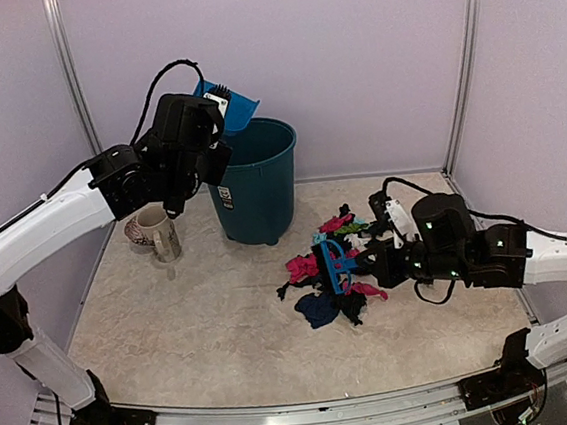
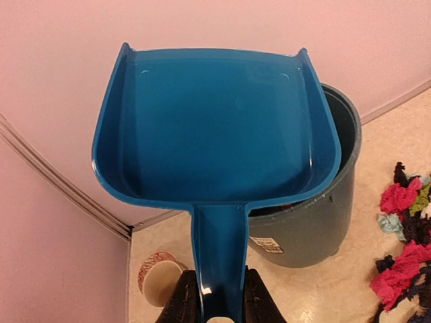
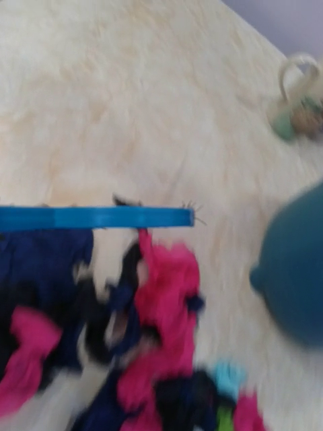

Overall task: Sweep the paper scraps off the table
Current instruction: Dump the paper scraps into the trash bin, then sweep the paper scraps at the center of the board.

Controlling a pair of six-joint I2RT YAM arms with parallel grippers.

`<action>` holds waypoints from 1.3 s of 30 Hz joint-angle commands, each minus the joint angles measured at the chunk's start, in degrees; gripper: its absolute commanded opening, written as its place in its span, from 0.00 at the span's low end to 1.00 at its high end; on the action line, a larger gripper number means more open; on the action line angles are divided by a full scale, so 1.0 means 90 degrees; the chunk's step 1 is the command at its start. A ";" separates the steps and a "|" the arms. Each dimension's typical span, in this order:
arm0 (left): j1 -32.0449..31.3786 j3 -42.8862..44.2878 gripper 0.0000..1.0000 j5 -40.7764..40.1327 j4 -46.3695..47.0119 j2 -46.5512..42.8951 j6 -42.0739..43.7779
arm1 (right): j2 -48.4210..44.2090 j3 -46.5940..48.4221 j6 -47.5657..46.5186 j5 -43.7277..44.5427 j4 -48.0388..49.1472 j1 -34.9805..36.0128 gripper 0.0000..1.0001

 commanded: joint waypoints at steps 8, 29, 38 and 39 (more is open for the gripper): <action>-0.0265 -0.1652 0.05 0.1408 -0.0972 -0.1800 -0.2225 | 0.2831 0.1261 0.0000 -0.1772 0.1819 -0.0148 0.00; -0.0745 -0.3898 0.04 0.2518 -0.0978 -0.3074 -0.3221 | 0.3290 0.0859 0.0223 -0.1773 0.1701 -0.1581 0.00; -0.1021 -0.4339 0.03 0.3076 -0.0961 -0.3021 -0.3531 | 0.2025 0.0267 0.0162 -0.1384 0.1171 -0.1804 0.00; -0.1040 -0.4378 0.02 0.3155 -0.0957 -0.2998 -0.3572 | 0.1878 0.0247 0.0145 -0.1440 0.1165 -0.1804 0.00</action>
